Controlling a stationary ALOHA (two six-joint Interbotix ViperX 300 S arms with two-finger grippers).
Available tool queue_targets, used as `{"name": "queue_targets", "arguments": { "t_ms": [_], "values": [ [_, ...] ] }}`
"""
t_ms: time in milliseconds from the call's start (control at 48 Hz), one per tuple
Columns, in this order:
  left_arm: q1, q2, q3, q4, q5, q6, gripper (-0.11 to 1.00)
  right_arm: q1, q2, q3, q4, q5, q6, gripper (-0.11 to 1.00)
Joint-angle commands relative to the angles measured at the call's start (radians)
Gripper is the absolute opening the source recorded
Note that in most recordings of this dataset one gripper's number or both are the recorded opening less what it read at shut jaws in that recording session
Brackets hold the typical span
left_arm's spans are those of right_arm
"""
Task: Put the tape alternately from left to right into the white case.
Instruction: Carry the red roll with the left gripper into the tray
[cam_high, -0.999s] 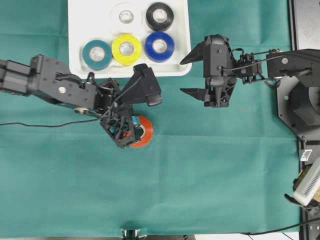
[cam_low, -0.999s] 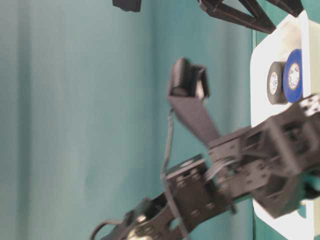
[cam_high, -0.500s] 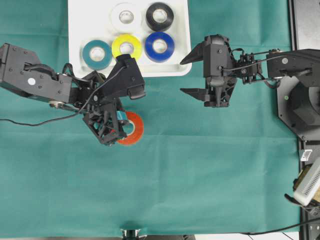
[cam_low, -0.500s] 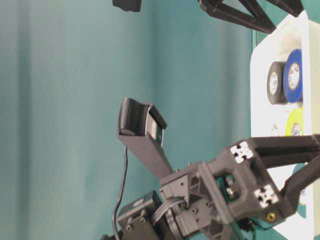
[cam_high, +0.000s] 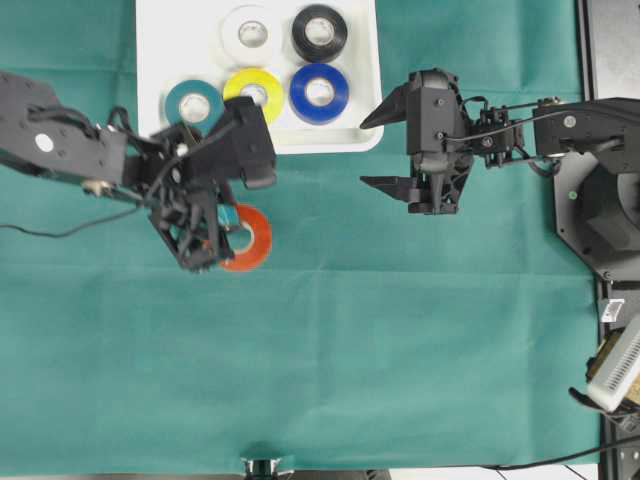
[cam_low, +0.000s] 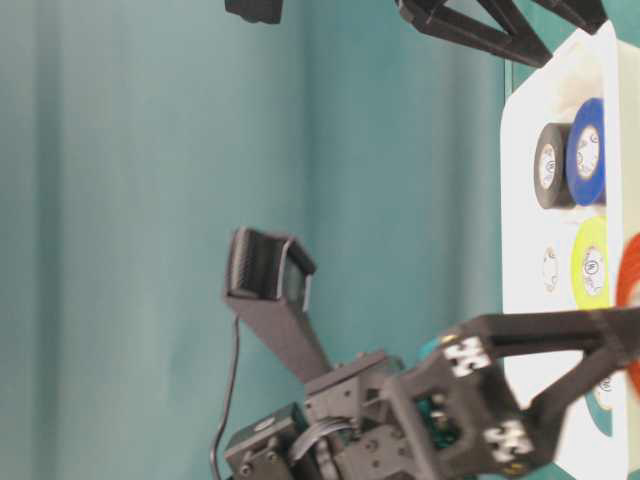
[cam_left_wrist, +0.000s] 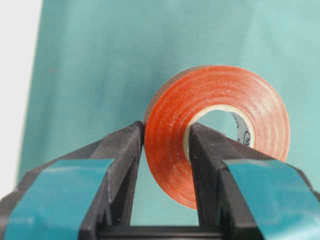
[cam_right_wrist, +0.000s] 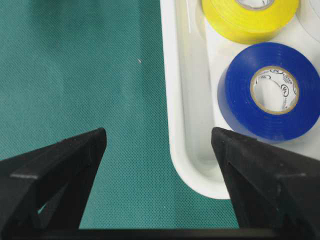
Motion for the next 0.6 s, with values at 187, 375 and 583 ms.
{"name": "queue_targets", "arguments": {
  "t_ms": [187,375,583],
  "values": [
    [0.161,-0.114,0.069,0.002,-0.006,0.080,0.27,0.002,-0.008,-0.008,-0.002,-0.009,0.003,0.81],
    [0.276,-0.143,0.120,0.002,-0.025,0.189,0.27,0.002,-0.008,-0.008,-0.002,-0.009,0.003,0.81],
    [0.374,-0.140,0.143,0.002,-0.080,0.261,0.27,0.002,-0.006,-0.008,-0.002,-0.009,0.003,0.81]
  ]
}}
